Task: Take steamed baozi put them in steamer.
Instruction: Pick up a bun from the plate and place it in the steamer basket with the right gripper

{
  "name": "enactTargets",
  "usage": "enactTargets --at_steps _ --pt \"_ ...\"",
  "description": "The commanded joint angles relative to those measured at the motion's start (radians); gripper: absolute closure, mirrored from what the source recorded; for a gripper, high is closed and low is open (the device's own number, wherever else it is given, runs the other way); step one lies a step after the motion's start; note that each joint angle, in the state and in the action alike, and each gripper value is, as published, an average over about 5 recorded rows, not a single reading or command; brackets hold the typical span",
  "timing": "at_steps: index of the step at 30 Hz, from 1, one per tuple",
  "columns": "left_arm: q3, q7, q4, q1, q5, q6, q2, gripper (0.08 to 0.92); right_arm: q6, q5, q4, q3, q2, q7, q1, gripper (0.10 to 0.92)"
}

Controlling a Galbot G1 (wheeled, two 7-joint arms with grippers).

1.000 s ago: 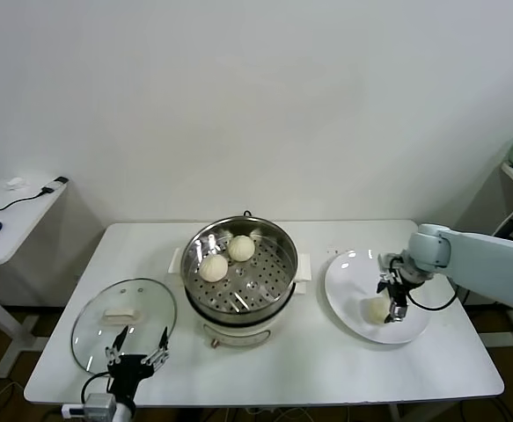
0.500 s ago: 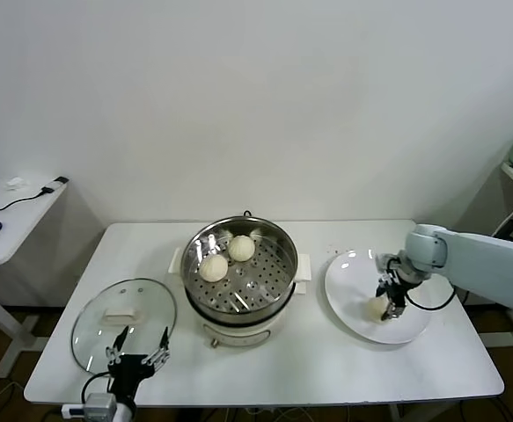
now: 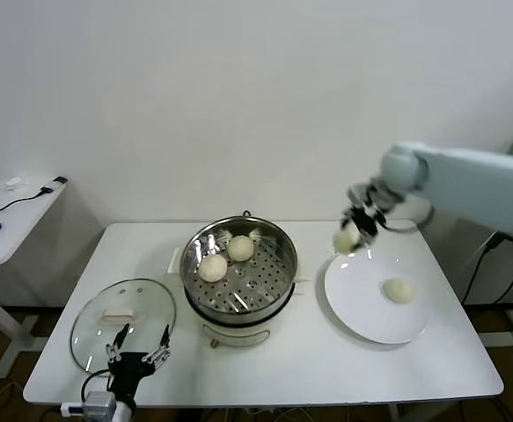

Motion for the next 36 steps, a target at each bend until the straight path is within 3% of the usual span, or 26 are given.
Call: enactTargets --at_steps 1,11,31,36 --pt "0.000 0.000 -0.002 0.000 0.000 0.000 0.001 0.177 0.290 -0.040 0.119 0.044 0.283 -0.041 0.123 0.406" --pt "-0.001 0.000 0.001 -0.001 -0.002 -0.001 -0.002 0.177 0.494 -0.242 0.082 0.016 0.361 -0.013 -0.088 0.406" --pt "-0.006 -0.002 0.022 -0.001 -0.005 -0.010 -0.004 0.177 0.538 -0.287 -0.101 0.038 0.467 0.022 -0.259 0.399" --pt "-0.008 -0.002 0.019 0.002 -0.006 -0.011 -0.002 0.177 0.566 -0.269 -0.112 0.036 0.463 0.023 -0.240 0.327"
